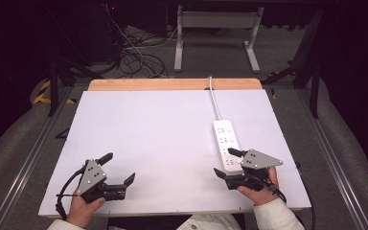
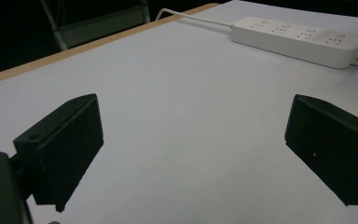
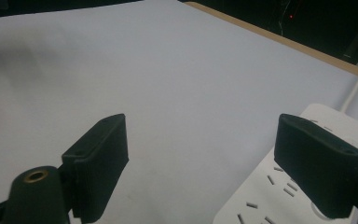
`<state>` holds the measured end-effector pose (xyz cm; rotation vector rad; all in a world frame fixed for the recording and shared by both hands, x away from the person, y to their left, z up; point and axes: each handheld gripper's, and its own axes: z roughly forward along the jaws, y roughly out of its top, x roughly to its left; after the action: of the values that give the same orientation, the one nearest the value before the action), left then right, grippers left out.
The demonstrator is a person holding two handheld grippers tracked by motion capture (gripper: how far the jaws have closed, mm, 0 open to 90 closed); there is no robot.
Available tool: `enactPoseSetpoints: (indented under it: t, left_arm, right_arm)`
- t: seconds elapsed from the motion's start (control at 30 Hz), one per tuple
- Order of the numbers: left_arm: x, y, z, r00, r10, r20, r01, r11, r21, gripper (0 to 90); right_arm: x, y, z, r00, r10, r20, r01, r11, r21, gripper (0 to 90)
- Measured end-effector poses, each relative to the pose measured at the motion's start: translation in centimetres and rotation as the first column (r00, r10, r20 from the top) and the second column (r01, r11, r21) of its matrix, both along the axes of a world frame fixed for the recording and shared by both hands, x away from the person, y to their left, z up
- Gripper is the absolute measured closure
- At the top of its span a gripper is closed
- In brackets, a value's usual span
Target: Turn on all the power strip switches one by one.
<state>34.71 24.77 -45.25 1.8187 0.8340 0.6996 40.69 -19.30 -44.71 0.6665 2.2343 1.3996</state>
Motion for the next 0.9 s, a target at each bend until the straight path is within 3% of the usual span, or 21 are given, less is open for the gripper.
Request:
enactPoseSetpoints:
  t: [0.63,0.73,0.77,0.8,0.83,0.9]
  left_arm:
    - [-0.1,0.0,0.0,1.0000,0.007,0.006,-0.007,1.0000,0.006,4.7]
    - [0.0,0.0,0.0,1.0000,0.007,0.004,-0.007,1.0000,0.006,4.7]
    - [0.0,0.0,0.0,1.0000,0.008,0.002,-0.008,1.0000,0.002,4.7]
    - [0.0,0.0,0.0,1.0000,0.008,0.002,-0.008,1.0000,0.003,4.7]
    - [0.0,0.0,0.0,1.0000,0.008,0.003,-0.008,1.0000,0.003,4.7]
    - [-0.1,0.0,0.0,1.0000,0.008,0.005,-0.008,0.9999,0.007,4.7]
  right_arm:
    - [0.2,0.0,1.0,0.9999,0.010,0.002,-0.010,1.000,-0.010,27.1]
    - [0.5,-0.1,1.4,0.9995,0.029,-0.014,-0.029,1.000,-0.011,38.5]
    - [0.5,-0.1,1.4,0.9995,0.029,-0.014,-0.029,1.000,-0.011,38.5]
    - [0.8,-0.2,1.8,0.9982,0.050,-0.032,-0.050,0.999,-0.002,44.8]
    - [0.8,-0.2,1.8,0.9982,0.050,-0.032,-0.050,0.999,-0.002,44.8]
    - [1.3,-0.3,2.4,0.9958,0.071,-0.057,-0.071,0.997,0.009,56.5]
